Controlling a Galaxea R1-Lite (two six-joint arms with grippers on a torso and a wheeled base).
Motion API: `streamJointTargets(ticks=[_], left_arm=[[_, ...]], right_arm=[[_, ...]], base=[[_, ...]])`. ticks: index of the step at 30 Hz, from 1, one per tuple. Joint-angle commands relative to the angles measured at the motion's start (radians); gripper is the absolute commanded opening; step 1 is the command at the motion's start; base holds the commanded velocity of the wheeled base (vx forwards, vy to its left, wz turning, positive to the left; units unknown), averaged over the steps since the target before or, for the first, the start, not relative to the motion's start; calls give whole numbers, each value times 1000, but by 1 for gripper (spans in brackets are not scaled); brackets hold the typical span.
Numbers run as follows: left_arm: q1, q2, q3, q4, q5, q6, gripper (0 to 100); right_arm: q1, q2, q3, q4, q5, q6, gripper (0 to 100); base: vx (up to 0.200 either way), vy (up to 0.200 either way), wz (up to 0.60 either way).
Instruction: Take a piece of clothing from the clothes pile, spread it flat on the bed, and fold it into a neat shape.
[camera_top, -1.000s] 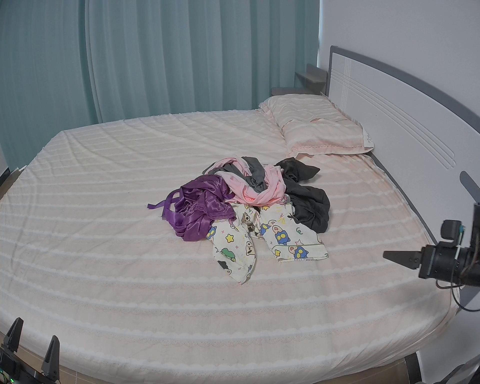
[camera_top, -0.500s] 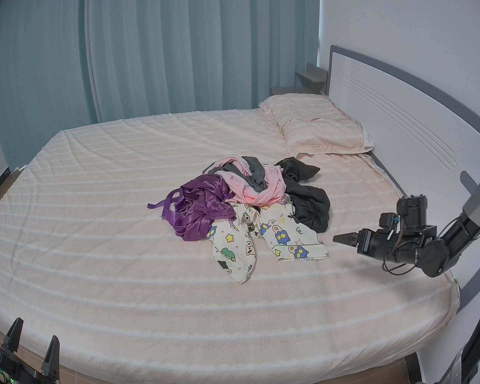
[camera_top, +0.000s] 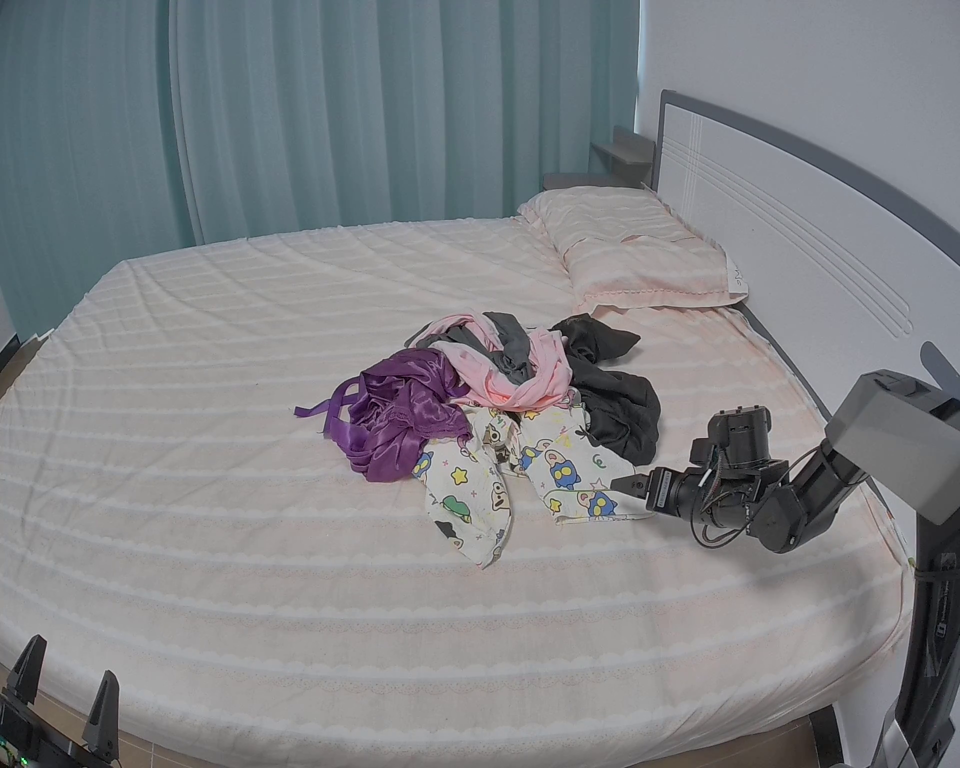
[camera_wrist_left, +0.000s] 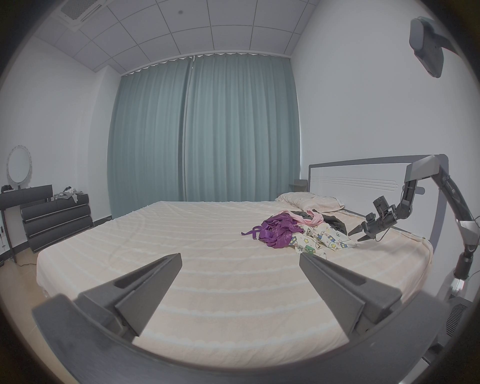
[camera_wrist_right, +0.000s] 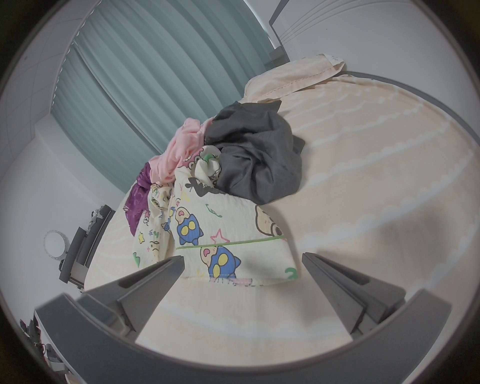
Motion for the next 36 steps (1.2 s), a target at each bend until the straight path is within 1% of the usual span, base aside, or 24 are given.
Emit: streamJointTargets(ticks=[1,5,6,7,14,19,20,26,30,33,36], left_arm=[[0,-16,18,0,1,-1,100],[0,-16,18,0,1,-1,100],[0,-16,18,0,1,-1,100],[0,-16,18,0,1,-1,100],[0,-16,18,0,1,-1,100],[0,-16,18,0,1,-1,100],[0,-16,18,0,1,-1,100],[0,-16,18,0,1,-1,100],[0,-16,18,0,1,-1,100],[0,-16,18,0,1,-1,100],[0,-16,18,0,1,-1,100]], right_arm=[[21,93,-67,0,-18,-2,100],[35,125,-121,12,-39,-3,100],[35,125,-121,12,-39,-3,100],[53,133,-141,12,-39,-2,100],[115,138,-179,15,-41,-2,100],[132,142,-188,21,-41,-2,100],[132,142,-188,21,-41,-2,0],[126,153,-198,23,-47,0,0],[124,99,-164,18,-47,86,0],[124,26,-95,5,-33,153,0],[126,-40,-20,-21,-19,199,0]], base=[[0,0,0],[0,0,0],[0,0,0],[0,0,0],[0,0,0],[0,0,0],[0,0,0],[0,0,0],[0,0,0],[0,0,0],[0,0,0]])
